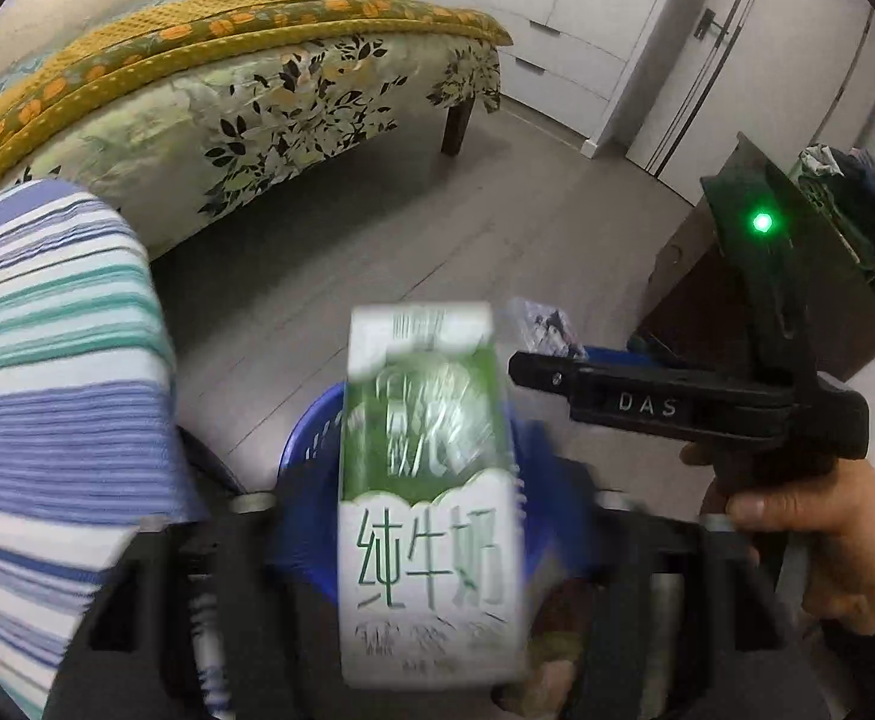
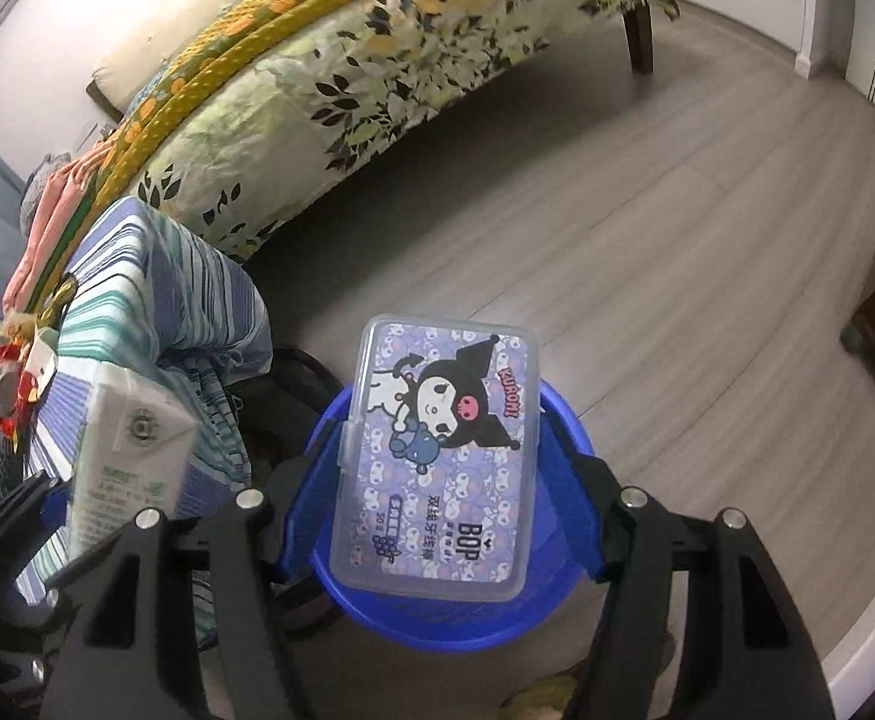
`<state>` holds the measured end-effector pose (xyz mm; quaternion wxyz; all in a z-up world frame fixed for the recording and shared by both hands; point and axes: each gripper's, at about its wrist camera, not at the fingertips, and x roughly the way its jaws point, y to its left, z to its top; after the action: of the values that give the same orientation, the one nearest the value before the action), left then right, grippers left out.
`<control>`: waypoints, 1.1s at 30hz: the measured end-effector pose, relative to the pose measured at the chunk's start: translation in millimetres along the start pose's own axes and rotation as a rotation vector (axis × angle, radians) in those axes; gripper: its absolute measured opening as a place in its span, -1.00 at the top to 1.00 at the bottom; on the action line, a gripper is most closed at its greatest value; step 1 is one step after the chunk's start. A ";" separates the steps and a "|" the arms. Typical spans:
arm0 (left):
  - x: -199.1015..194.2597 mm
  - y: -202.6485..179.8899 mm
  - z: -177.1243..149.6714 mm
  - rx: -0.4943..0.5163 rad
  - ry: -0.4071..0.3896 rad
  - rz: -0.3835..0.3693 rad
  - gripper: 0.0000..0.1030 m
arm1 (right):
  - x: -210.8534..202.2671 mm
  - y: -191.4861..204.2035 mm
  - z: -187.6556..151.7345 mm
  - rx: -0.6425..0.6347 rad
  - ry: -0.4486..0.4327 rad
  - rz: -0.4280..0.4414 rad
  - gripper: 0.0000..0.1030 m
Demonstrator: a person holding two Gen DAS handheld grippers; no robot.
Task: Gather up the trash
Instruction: 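Carry the milk carton and clear box to the blue wastebasket and release both, then move both open tools back over the table toward the black foam nets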
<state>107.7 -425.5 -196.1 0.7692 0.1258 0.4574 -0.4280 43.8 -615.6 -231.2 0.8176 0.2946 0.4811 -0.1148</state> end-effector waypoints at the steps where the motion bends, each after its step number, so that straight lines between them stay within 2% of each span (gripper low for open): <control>1: -0.3 0.1 0.8 0.000 -0.014 0.009 -0.63 | 0.0 -3.5 1.5 0.017 -0.011 0.005 -0.52; 5: -9.9 -0.8 5.3 -0.008 -0.045 0.000 -0.73 | -17.4 -11.9 7.2 0.050 -0.071 -0.006 -0.52; 9: -46.4 -5.1 5.3 0.008 -0.137 0.002 -0.87 | -47.8 -1.7 10.5 0.005 -0.183 -0.040 -0.65; 15: -112.8 -1.3 -17.6 0.001 -0.236 0.045 -0.90 | -107.0 47.3 0.9 -0.135 -0.401 -0.062 -0.82; 16: -120.2 1.0 -24.2 -0.010 -0.244 0.058 -0.90 | -118.0 61.7 -2.9 -0.169 -0.447 -0.074 -0.88; 19: -139.1 10.8 -50.4 -0.027 -0.239 0.062 -0.90 | -130.0 89.3 -12.8 -0.209 -0.508 -0.126 -0.91; 21: -148.8 21.2 -73.0 -0.048 -0.228 0.085 -0.90 | -128.4 108.5 -23.4 -0.228 -0.510 -0.134 -0.91; 23: -156.8 31.7 -93.3 -0.067 -0.215 0.117 -0.90 | -120.7 128.1 -38.6 -0.255 -0.486 -0.056 -0.91; 24: -161.6 40.4 -105.4 -0.079 -0.208 0.139 -0.90 | -113.4 138.2 -43.8 -0.268 -0.455 -0.053 -0.91; 29: -187.5 88.6 -155.4 -0.132 -0.164 0.289 -0.90 | -69.6 210.3 -86.8 -0.447 -0.329 -0.020 -0.91; 33: -214.4 141.7 -194.3 -0.219 -0.116 0.429 -0.90 | -46.0 265.8 -117.0 -0.572 -0.265 0.022 -0.91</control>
<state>55.3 -110.0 -157.0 0.8766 0.1112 0.4188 -0.2092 61.4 -338.1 -135.7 0.9242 0.0406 0.3797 -0.0035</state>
